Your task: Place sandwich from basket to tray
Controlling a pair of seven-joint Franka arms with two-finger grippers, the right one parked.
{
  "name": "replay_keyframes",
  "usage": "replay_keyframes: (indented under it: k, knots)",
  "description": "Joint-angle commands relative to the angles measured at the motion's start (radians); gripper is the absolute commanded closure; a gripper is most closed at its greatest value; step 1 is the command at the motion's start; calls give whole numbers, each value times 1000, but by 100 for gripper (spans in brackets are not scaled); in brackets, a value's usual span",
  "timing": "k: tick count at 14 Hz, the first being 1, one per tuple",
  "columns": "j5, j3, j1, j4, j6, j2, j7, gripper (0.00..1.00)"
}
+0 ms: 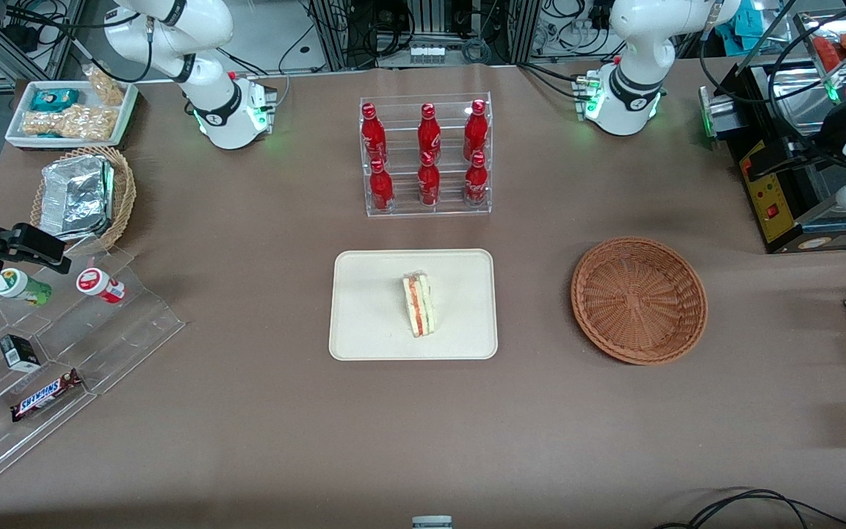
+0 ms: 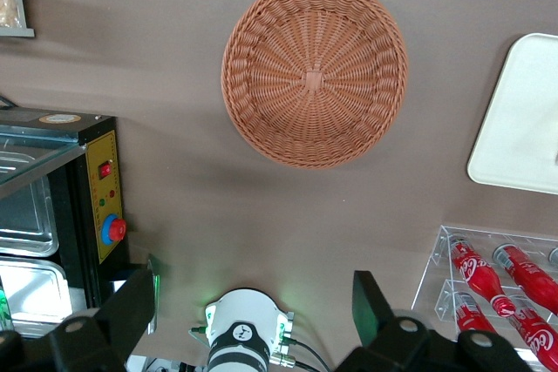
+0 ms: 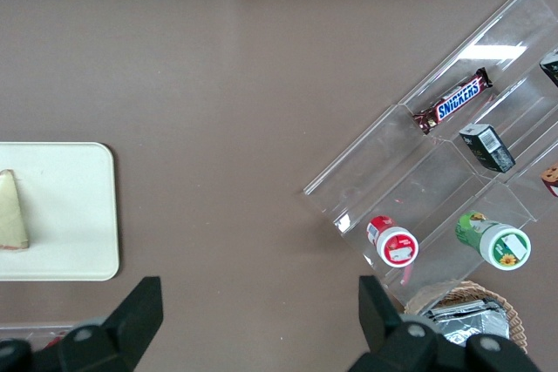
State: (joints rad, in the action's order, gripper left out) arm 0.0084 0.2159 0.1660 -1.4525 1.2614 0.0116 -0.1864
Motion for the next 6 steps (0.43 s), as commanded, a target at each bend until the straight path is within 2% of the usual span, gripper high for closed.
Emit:
replay_keyframes:
  k: [1, 6]
  knots:
    - [-8, 2, -6, 46, -10, -5, 5, 0]
    - [-8, 0, -10, 46, -10, 5, 7, 0]
